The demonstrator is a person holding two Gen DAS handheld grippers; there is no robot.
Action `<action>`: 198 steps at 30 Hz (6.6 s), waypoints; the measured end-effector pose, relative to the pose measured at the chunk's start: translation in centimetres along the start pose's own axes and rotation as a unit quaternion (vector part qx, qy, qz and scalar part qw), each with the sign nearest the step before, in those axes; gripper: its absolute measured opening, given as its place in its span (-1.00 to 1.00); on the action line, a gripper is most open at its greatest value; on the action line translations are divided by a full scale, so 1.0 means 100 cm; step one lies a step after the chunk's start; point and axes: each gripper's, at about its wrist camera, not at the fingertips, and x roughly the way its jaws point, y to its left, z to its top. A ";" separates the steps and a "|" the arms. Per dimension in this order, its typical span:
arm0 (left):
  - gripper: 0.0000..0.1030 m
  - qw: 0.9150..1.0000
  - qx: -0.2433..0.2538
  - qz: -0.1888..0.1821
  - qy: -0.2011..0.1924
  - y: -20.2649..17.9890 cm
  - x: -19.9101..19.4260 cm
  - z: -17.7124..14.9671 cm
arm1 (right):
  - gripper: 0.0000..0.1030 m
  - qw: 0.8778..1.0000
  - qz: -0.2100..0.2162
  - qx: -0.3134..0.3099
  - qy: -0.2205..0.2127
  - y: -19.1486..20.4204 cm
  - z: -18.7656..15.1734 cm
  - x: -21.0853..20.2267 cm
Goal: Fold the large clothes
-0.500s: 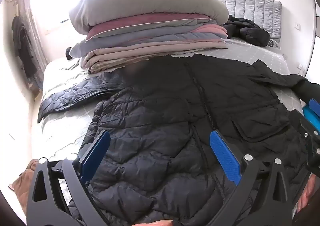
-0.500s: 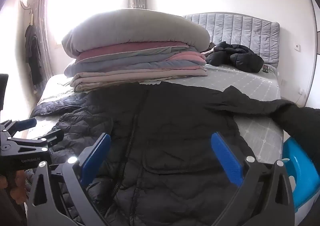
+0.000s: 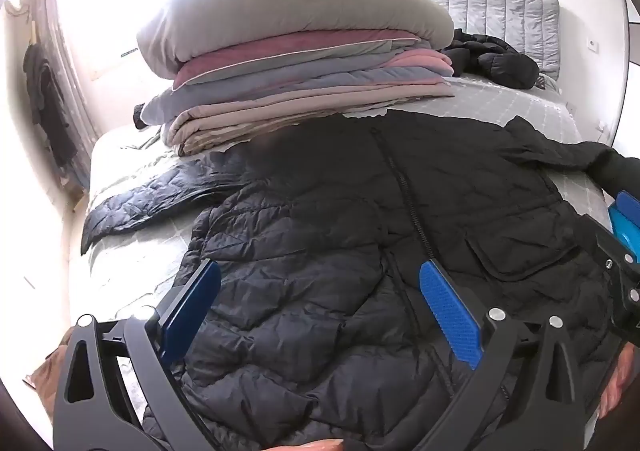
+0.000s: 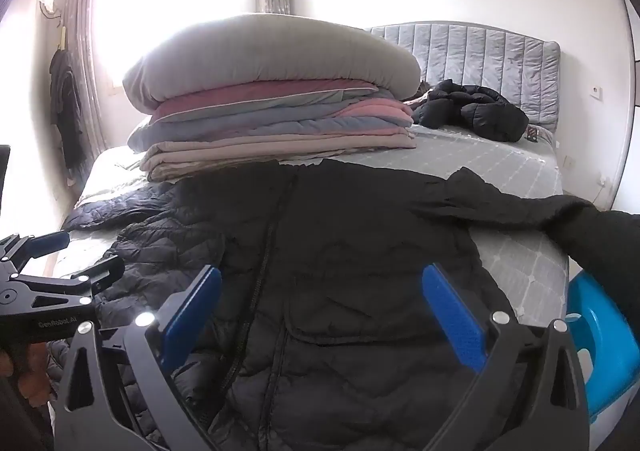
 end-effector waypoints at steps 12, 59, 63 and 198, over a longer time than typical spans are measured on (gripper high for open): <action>0.87 1.000 0.000 -0.003 0.005 0.002 0.003 -0.003 | 0.89 1.000 0.002 -0.003 0.006 0.001 -0.002 0.001; 0.87 1.000 -0.008 -0.003 0.028 0.011 0.012 -0.010 | 0.89 0.999 0.006 -0.016 0.027 0.009 -0.005 0.010; 0.87 1.000 -0.008 -0.002 0.028 0.011 0.013 -0.010 | 0.89 0.999 0.006 -0.017 0.028 0.009 -0.005 0.010; 0.87 0.987 0.010 -0.074 0.145 -0.033 0.084 -0.006 | 0.16 0.874 -0.108 0.466 0.084 -0.418 0.053 0.213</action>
